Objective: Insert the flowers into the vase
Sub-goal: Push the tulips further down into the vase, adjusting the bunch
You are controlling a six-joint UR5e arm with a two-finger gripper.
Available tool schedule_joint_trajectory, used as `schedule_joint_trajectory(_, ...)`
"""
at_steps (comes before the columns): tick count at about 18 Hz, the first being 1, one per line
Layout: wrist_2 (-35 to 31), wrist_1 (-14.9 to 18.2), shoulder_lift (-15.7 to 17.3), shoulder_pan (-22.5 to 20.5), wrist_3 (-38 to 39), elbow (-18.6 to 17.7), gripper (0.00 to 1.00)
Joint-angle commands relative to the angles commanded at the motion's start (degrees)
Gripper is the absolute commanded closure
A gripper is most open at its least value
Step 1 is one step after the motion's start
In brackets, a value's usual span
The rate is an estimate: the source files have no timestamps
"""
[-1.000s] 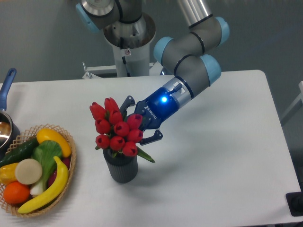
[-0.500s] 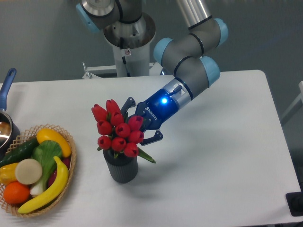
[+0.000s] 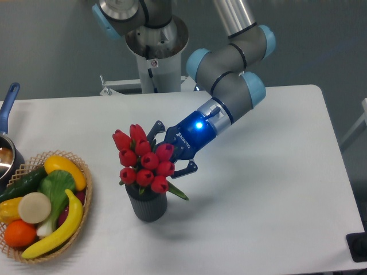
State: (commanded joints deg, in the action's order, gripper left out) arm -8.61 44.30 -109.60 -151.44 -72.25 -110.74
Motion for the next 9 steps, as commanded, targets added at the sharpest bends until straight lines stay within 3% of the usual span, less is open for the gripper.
schedule_joint_trajectory(9,0.0,0.0,-0.2,0.0,-2.3,-1.1,0.5)
